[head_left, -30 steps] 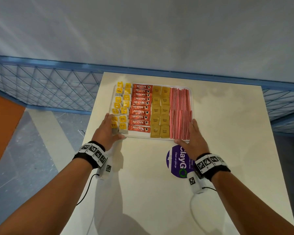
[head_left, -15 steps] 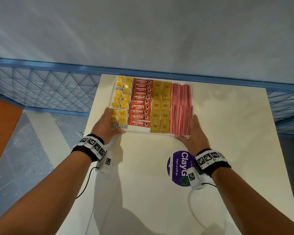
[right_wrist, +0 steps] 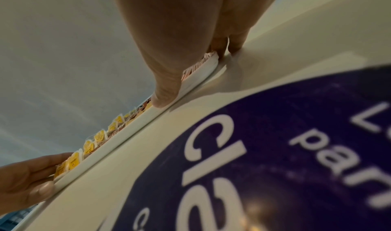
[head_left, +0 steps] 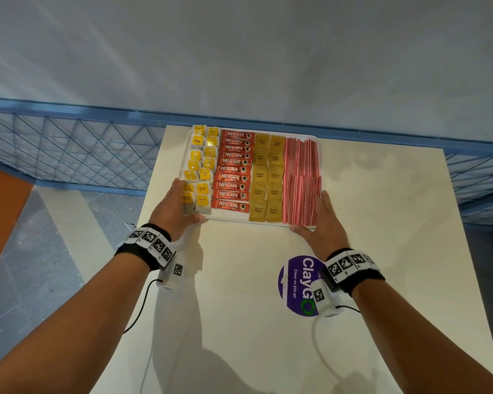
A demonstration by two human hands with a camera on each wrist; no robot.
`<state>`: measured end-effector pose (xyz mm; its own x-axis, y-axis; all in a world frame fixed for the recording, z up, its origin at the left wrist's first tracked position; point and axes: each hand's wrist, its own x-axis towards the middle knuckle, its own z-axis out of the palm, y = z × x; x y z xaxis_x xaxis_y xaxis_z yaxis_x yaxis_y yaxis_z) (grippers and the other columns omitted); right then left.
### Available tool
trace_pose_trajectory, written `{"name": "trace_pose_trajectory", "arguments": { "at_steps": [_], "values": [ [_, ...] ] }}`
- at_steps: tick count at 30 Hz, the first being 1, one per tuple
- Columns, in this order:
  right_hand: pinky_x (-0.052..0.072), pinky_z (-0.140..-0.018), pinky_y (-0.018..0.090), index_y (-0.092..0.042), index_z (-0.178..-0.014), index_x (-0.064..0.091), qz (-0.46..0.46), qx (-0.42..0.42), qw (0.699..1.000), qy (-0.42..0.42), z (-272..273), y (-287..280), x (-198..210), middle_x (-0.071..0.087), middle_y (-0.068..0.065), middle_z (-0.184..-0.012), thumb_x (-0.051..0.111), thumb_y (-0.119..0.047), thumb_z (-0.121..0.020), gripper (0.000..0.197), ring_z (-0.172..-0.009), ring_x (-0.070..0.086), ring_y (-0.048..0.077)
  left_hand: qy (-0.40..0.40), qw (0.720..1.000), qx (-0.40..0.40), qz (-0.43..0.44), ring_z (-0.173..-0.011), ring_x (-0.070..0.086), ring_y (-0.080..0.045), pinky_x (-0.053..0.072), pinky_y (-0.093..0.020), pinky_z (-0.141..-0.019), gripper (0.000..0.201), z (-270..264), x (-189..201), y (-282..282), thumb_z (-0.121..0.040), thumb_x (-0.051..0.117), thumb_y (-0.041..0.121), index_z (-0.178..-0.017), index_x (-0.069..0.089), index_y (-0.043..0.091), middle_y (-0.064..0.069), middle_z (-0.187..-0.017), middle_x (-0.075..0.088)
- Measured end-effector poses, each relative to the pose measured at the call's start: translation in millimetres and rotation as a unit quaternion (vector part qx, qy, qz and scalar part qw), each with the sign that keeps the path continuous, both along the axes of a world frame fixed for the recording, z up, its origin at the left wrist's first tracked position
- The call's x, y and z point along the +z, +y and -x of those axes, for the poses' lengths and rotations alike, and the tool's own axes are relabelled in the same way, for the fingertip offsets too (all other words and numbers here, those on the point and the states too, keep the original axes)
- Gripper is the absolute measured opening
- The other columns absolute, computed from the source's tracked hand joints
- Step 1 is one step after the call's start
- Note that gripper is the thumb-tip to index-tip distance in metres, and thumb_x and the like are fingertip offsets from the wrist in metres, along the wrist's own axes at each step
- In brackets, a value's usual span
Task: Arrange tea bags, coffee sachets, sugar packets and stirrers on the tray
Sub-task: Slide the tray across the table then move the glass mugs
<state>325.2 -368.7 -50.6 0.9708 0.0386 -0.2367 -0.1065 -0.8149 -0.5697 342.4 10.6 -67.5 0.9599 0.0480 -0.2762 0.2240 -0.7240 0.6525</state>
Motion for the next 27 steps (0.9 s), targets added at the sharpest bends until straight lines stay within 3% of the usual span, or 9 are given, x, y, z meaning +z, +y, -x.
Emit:
{"name": "trace_pose_trajectory", "arguments": {
  "at_steps": [5,8,10,15,20,23,27],
  "values": [
    [0.027,-0.116,0.035,-0.020,-0.159,0.020,-0.007,0.001,1.000,-0.001,-2,0,1,0.011,0.000,-0.169,0.076,-0.048,-0.085,0.097,-0.153,0.020,0.017,-0.006,1.000,0.005,0.006,-0.117,0.061,-0.018,0.054,-0.047,-0.097,0.080,2,8,-5,-0.068,0.091,0.029,-0.127,0.038,0.041,0.009,-0.139,0.053],
    [0.025,-0.113,0.030,-0.019,-0.158,0.020,-0.010,0.001,1.000,0.001,-2,-1,2,0.014,0.001,-0.168,0.077,-0.046,-0.085,0.096,-0.152,0.021,0.017,-0.011,1.000,0.012,0.018,-0.113,0.062,-0.014,0.054,-0.039,-0.095,0.077,4,12,-8,-0.068,0.092,0.026,-0.125,0.041,0.038,0.012,-0.130,0.057],
    [0.025,-0.117,0.034,-0.019,-0.160,0.018,-0.002,-0.001,1.000,0.004,-3,-2,0,0.010,0.000,-0.169,0.076,-0.049,-0.085,0.100,-0.154,0.017,0.017,-0.014,0.999,0.026,0.033,-0.109,0.063,-0.011,0.053,-0.035,-0.092,0.074,6,14,-9,-0.066,0.093,0.025,-0.121,0.044,0.037,0.015,-0.122,0.060],
    [0.023,-0.111,0.026,-0.021,-0.158,0.022,-0.025,-0.013,1.000,-0.001,0,-4,-3,0.013,-0.003,-0.169,0.077,-0.048,-0.084,0.097,-0.151,0.023,0.013,-0.010,0.996,0.062,0.057,-0.101,0.062,0.000,0.051,-0.027,-0.081,0.067,15,17,-6,-0.067,0.092,0.026,-0.118,0.050,0.035,0.018,-0.112,0.066],
    [0.024,-0.119,0.031,-0.023,-0.158,0.027,-0.048,-0.029,0.998,-0.009,9,-5,-4,0.020,-0.004,-0.167,0.075,-0.042,-0.088,0.087,-0.151,0.022,0.011,-0.013,0.997,0.067,0.040,-0.092,0.061,0.004,0.049,-0.025,-0.073,0.054,20,19,-3,-0.073,0.088,0.026,-0.112,0.051,0.033,0.020,-0.103,0.067],
    [0.025,-0.116,0.027,-0.020,-0.157,0.030,-0.046,-0.034,0.998,-0.014,12,-5,-1,0.026,-0.001,-0.165,0.074,-0.036,-0.091,0.081,-0.148,0.027,0.013,-0.018,0.997,0.063,0.031,-0.092,0.061,0.003,0.047,-0.022,-0.071,0.055,20,21,-5,-0.073,0.088,0.027,-0.114,0.051,0.034,0.022,-0.103,0.066],
    [0.021,-0.110,0.021,-0.015,-0.155,0.034,-0.031,-0.041,0.999,-0.018,14,-9,-1,0.033,0.003,-0.162,0.073,-0.034,-0.092,0.076,-0.147,0.032,0.017,-0.020,0.998,0.054,0.025,-0.093,0.063,-0.008,0.049,-0.029,-0.076,0.055,21,20,-4,-0.074,0.087,0.027,-0.115,0.051,0.034,0.018,-0.105,0.067]
  ]
}}
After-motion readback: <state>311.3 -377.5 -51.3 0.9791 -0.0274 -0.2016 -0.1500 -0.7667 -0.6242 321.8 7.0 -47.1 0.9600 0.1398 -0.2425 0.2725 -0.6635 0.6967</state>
